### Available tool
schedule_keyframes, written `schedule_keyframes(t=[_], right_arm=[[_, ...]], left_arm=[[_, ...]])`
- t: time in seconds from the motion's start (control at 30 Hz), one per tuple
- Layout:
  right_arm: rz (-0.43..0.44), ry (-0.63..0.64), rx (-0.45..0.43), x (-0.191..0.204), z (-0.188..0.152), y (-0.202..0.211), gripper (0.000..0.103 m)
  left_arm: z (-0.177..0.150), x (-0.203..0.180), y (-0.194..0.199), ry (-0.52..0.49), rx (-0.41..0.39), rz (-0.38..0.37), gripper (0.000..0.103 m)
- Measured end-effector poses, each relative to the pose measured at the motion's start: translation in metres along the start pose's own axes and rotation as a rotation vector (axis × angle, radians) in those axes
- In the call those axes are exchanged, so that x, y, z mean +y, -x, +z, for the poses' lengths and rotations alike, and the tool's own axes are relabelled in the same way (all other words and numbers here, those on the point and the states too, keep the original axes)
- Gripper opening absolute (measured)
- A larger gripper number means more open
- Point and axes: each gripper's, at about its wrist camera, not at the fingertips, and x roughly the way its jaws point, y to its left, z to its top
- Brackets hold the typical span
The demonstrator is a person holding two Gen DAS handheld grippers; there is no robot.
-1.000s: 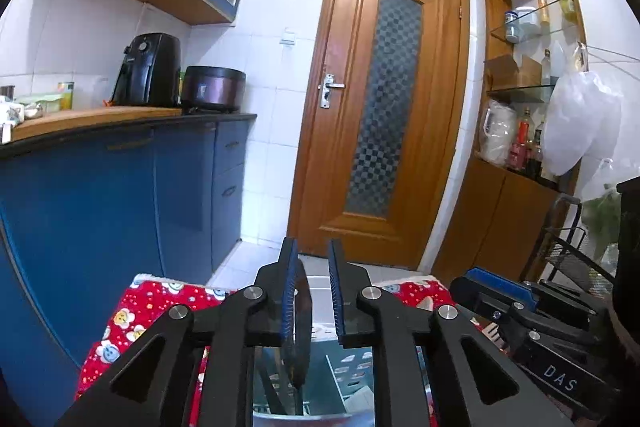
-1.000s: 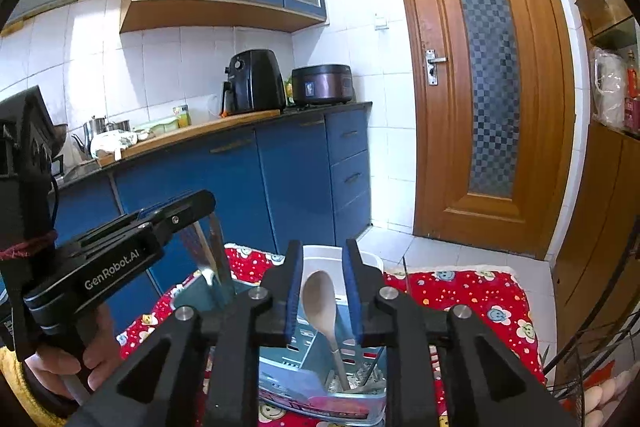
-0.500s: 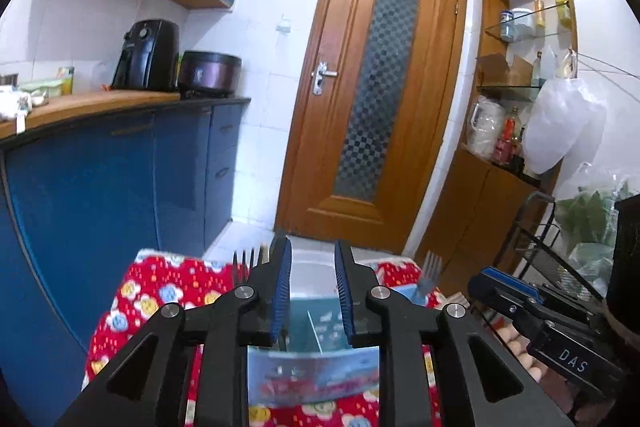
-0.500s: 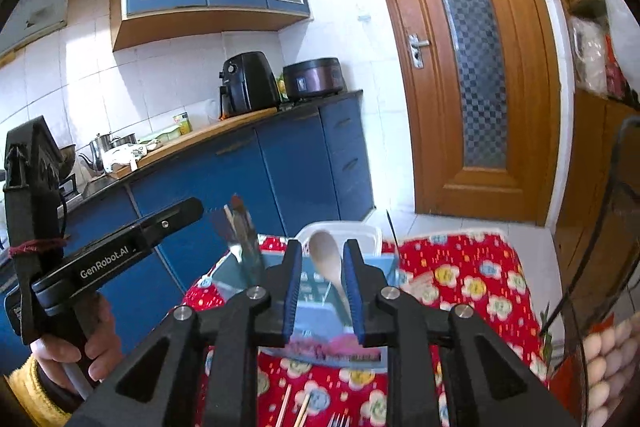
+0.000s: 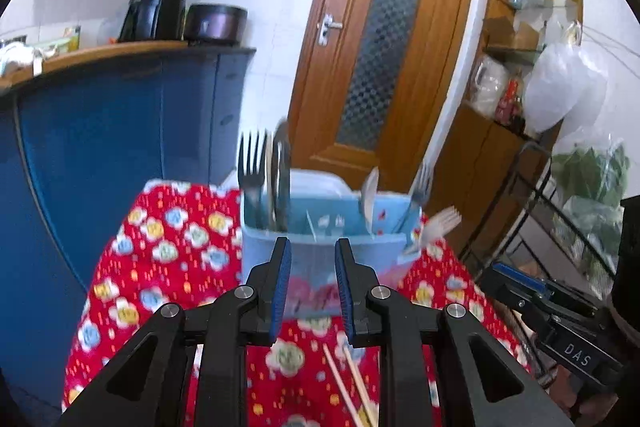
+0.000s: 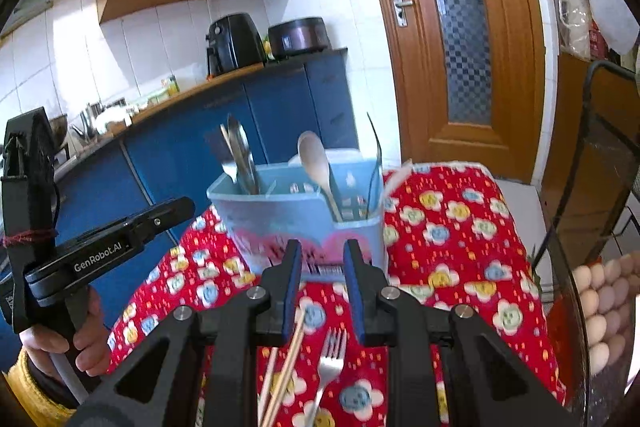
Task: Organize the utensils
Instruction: 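Move both tools back down toward the utensils on the cloth, then grasp a wooden chopstick with the left tool while the right tool grasps a steel fork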
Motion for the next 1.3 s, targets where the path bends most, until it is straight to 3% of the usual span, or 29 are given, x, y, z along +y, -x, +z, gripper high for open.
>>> schedule_keyframes(t=[0.5,0.93,1.3], right_arm=[[-0.019,-0.077,0.132,-0.030,-0.056,-0.011,0.026],[-0.046,-0.137,0.177,-0.055,-0.076,-0.018,0.028],[-0.038,-0.157,0.188,-0.062,-0.081,-0.023,0.028]], left_arm=[[-0.062,-0.013,-0.038,-0.010,0.243,0.011,0.023],[-0.092,-0.031,-0.076,-0.069,0.408,0.051,0.023],[-0.093,-0.029,-0.102,-0.065,0.460,0.102,0.023]])
